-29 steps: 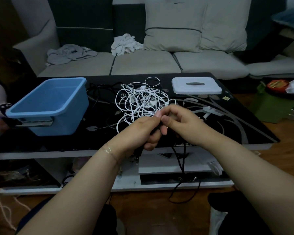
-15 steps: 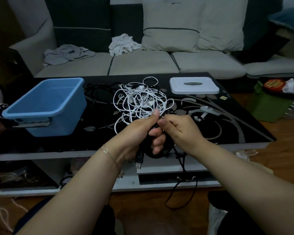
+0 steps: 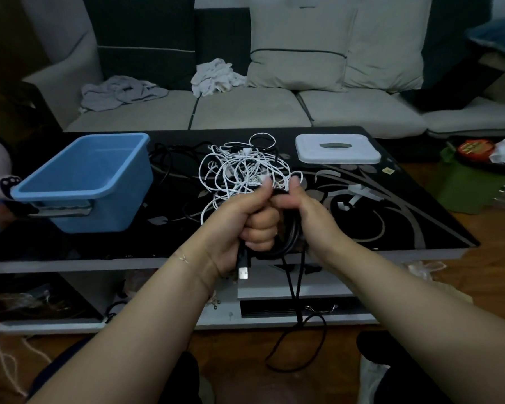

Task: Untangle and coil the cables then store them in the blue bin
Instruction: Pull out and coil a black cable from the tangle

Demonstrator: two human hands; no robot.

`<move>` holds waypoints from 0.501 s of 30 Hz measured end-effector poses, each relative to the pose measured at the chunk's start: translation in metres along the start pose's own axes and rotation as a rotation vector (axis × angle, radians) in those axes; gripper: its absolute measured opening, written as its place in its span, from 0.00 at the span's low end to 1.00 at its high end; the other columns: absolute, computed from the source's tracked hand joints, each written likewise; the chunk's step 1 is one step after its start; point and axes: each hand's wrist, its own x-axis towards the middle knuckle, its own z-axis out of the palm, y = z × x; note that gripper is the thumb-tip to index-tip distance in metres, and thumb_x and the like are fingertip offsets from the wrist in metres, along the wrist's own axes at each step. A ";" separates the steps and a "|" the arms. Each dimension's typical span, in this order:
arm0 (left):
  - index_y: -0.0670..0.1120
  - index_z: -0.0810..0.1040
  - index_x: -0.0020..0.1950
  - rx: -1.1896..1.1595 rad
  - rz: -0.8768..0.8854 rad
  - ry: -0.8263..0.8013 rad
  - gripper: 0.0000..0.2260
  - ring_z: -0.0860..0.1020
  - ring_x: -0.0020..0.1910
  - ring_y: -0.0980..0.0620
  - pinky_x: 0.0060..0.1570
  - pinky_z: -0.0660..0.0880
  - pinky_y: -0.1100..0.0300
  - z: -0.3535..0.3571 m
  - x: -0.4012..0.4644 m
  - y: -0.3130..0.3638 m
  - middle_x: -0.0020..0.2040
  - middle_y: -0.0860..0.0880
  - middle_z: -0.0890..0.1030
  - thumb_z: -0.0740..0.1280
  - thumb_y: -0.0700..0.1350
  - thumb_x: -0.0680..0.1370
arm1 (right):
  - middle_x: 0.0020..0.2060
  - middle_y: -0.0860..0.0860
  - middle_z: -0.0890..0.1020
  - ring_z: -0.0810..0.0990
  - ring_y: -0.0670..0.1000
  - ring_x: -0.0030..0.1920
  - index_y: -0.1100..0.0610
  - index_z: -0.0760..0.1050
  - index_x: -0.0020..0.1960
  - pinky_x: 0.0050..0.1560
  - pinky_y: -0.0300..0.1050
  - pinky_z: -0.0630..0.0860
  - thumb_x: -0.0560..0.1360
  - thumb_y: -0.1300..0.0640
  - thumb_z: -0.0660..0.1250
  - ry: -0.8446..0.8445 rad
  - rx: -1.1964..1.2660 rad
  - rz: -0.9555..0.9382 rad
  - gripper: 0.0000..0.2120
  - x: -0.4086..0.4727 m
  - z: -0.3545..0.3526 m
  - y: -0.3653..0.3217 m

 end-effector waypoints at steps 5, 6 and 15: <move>0.38 0.83 0.48 -0.367 0.210 0.111 0.24 0.56 0.17 0.59 0.19 0.55 0.70 -0.021 0.003 0.017 0.22 0.55 0.62 0.53 0.53 0.81 | 0.21 0.49 0.63 0.59 0.44 0.19 0.54 0.65 0.42 0.21 0.33 0.55 0.84 0.53 0.50 -0.084 -0.017 0.027 0.13 -0.013 0.027 0.020; 0.37 0.81 0.50 -0.396 0.226 0.132 0.24 0.58 0.17 0.59 0.20 0.56 0.70 -0.024 0.002 0.018 0.23 0.55 0.63 0.52 0.52 0.82 | 0.23 0.49 0.64 0.61 0.43 0.19 0.53 0.66 0.46 0.20 0.34 0.58 0.84 0.55 0.50 -0.096 -0.127 0.007 0.10 -0.015 0.031 0.023; 0.37 0.72 0.63 -0.138 0.329 0.341 0.20 0.61 0.19 0.60 0.23 0.59 0.67 -0.018 0.004 0.008 0.33 0.52 0.81 0.49 0.49 0.84 | 0.33 0.49 0.73 0.79 0.55 0.29 0.51 0.64 0.68 0.31 0.51 0.80 0.81 0.55 0.57 -0.232 -0.742 0.000 0.16 -0.020 0.027 0.012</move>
